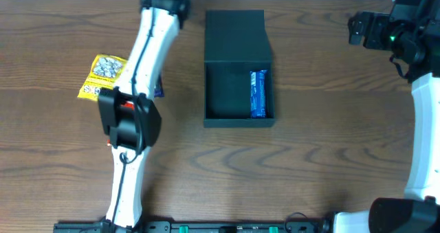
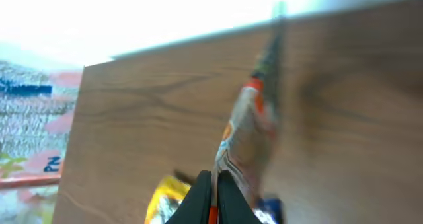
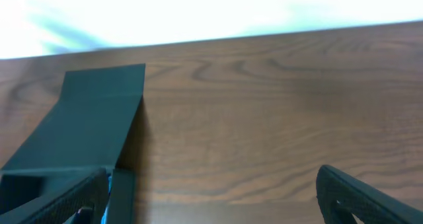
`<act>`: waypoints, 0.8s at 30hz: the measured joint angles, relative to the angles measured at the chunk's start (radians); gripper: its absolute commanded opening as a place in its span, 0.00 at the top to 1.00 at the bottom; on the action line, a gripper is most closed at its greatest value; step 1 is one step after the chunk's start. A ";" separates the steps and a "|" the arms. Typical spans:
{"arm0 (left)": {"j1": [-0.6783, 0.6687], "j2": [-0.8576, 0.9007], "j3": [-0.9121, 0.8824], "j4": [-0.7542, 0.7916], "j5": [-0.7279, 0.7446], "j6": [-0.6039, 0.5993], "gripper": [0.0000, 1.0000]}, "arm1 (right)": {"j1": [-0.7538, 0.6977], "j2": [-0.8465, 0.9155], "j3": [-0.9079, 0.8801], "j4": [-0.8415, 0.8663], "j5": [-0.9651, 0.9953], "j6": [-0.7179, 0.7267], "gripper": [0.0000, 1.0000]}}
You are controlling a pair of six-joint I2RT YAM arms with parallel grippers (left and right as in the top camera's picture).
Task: Pack container
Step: 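Carry the Haribo bag over the box and lower it inside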
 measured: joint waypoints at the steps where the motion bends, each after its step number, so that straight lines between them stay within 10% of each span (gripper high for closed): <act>1: -0.027 -0.015 0.002 -0.037 0.001 -0.017 0.94 | -0.003 0.000 0.000 0.007 0.002 0.000 0.01; 13: -0.423 -0.117 0.015 -0.399 -0.028 -0.245 0.94 | -0.069 0.000 0.000 0.067 0.010 0.000 0.01; 24: -0.503 -0.117 -0.248 -0.372 -0.180 -0.456 0.94 | -0.081 0.000 0.000 0.049 0.007 0.000 0.01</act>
